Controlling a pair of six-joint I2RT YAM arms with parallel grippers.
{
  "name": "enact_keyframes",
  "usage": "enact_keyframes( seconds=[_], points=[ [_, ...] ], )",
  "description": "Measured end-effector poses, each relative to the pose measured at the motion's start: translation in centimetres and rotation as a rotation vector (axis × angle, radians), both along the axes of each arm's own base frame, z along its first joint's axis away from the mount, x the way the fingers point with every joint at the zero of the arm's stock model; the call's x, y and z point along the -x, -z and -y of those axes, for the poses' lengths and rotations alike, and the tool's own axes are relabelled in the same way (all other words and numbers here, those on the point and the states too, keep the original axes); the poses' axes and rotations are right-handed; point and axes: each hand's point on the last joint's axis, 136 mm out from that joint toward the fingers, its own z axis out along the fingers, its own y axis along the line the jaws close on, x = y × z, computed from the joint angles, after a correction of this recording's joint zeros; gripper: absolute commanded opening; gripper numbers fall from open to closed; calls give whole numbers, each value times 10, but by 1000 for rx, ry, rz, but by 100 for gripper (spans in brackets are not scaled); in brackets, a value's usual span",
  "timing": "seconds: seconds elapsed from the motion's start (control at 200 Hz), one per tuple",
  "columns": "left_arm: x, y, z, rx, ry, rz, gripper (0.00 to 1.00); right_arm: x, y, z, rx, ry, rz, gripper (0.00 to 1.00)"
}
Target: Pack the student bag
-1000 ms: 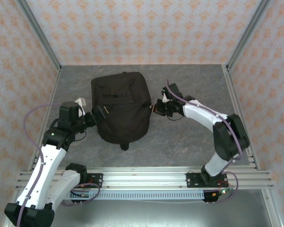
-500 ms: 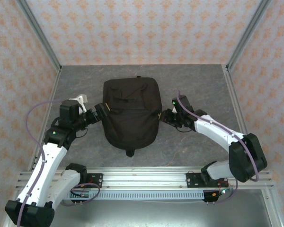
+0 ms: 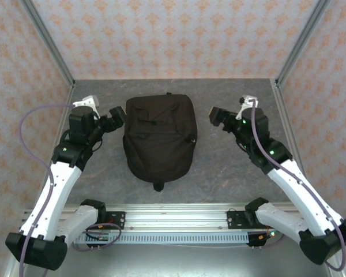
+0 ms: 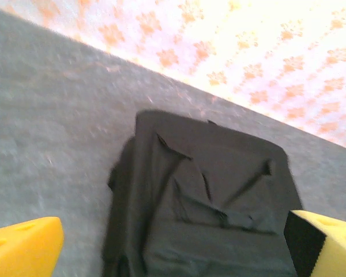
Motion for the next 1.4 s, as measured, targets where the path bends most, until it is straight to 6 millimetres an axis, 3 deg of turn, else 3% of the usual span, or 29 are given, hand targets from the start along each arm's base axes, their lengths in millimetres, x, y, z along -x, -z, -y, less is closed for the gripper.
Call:
enact_keyframes(
  seconds=[0.06,0.12,0.26,0.32,0.38,0.475,0.606,0.716,0.901,1.081,1.401],
  points=[
    [-11,5,-8,-87,-17,32,100,-5,-1,8,66,32,82,99],
    [-20,21,-19,-170,-54,34,100,-11,13,13,162,48,128,99],
    [-31,93,-56,-299,-157,-66,100,-27,71,23,391,84,123,99],
    [-32,125,-67,-331,-181,-134,100,-31,93,41,433,149,106,99],
    [-35,152,-72,-354,-188,-187,100,-34,111,71,437,256,89,99],
    [-42,182,-74,-378,-188,-225,100,-33,144,115,442,394,39,99],
    [-45,211,-75,-407,-180,-214,100,-37,191,138,457,472,-51,99],
    [-46,220,-73,-422,-160,-187,100,-34,231,149,459,466,-112,99],
    [-46,218,-71,-430,-164,-101,100,-51,261,162,412,480,-167,99],
    [-52,208,-68,-435,-165,-53,100,-75,239,163,339,464,-104,99],
    [-54,203,-68,-439,-168,-32,100,-76,240,157,323,432,-106,99]
  ],
)
